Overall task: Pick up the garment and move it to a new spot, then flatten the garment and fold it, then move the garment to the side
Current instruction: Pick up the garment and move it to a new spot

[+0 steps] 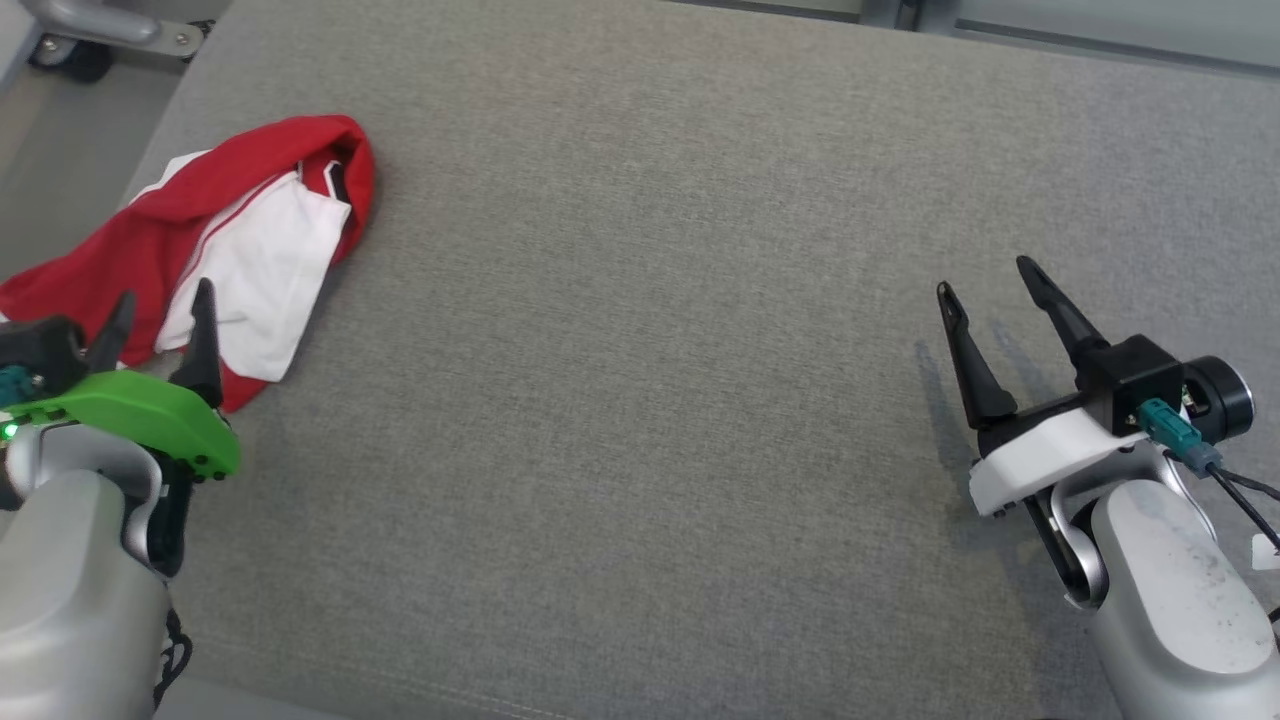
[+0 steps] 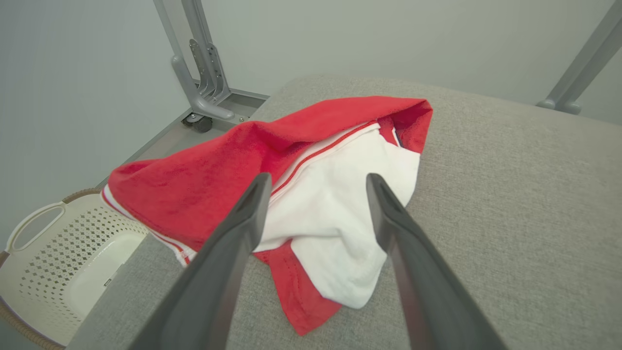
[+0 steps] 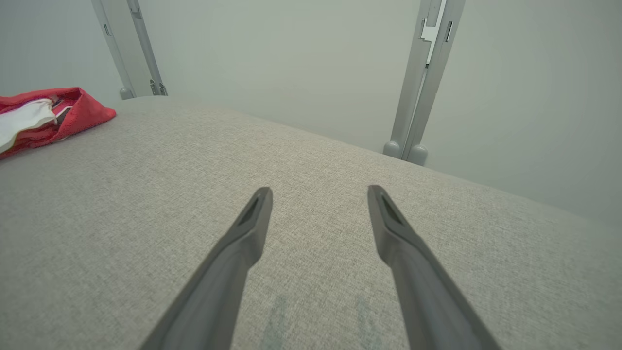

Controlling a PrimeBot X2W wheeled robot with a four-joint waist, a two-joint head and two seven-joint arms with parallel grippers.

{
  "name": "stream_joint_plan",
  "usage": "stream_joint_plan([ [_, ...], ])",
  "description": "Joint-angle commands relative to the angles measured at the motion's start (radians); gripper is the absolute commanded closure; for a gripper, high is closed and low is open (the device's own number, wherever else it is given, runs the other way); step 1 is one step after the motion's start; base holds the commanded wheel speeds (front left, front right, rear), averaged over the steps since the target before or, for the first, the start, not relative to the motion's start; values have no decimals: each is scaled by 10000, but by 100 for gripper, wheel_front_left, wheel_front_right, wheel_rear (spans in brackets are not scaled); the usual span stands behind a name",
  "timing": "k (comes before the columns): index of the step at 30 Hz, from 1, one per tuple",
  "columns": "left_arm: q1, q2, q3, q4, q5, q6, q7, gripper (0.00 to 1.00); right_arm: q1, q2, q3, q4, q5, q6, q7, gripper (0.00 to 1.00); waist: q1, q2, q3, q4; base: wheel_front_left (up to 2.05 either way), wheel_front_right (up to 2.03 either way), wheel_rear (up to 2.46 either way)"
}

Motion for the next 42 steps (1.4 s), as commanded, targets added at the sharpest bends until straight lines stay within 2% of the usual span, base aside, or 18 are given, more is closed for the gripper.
stream_joint_plan([
  [1, -291, 270, -78, 201, -429, -21, 2, 0, -220, -102, -49, -150, -45, -15, 3, 0, 0, 0, 997, -1047, 0, 0, 0],
  [7, -705, 603, -545, 1148, -1920, -22, 396, 0, -290, -358, -327, -631, -87, -15, 3, 0, 0, 0, 1727, -1710, 0, 0, 0],
  [16, -1156, 456, -938, 2306, -2520, -26, 884, 0, -406, -437, -667, -877, -62, -15, 3, 0, 0, 0, 2207, -1988, 0, 0, 0],
  [17, -1199, 428, -997, 2397, -2566, -35, 912, 9, -416, -408, -681, -885, -66, -15, 3, 0, 0, 0, 2228, -1999, 0, 0, 0],
  [18, -1237, 384, -1067, 2492, -2587, -35, 988, 58, -423, -379, -685, -875, -68, -15, 3, 0, 0, 0, 2238, -2013, 0, 0, 0],
  [19, -1268, 347, -1113, 2558, -2612, -35, 959, 93, -441, -337, -698, -847, -29, -15, 3, 0, 0, 0, 2232, -2029, 0, 0, 0],
  [20, -1273, 306, -1136, 2638, -2694, -36, 959, 100, -463, -308, -700, -803, -8, -15, 3, 0, 0, 0, 2197, -2046, 0, 0, 0],
  [26, -1179, 557, -1587, 2673, -2661, -48, 559, 100, -362, 72, -719, -607, 83, -15, 3, 0, 0, 0, 1689, -2167, 0, 0, 0],
  [32, -1320, 798, -2445, 1794, -2326, -31, -68, 100, -59, 499, -777, -369, 246, -15, 3, 0, 0, 0, 761, -2222, 0, 0, 0],
  [38, -1062, 511, -3663, 564, -2366, -29, -239, 100, 246, 988, -678, -178, 400, -16, 3, 0, 0, 0, -192, -2516, 0, 0, 0],
  [42, -804, 106, -4623, -191, -2459, -26, -300, 100, 465, 1197, -655, -94, 508, -16, 3, 0, 0, 0, -633, -2877, 0, 0, 0],
])
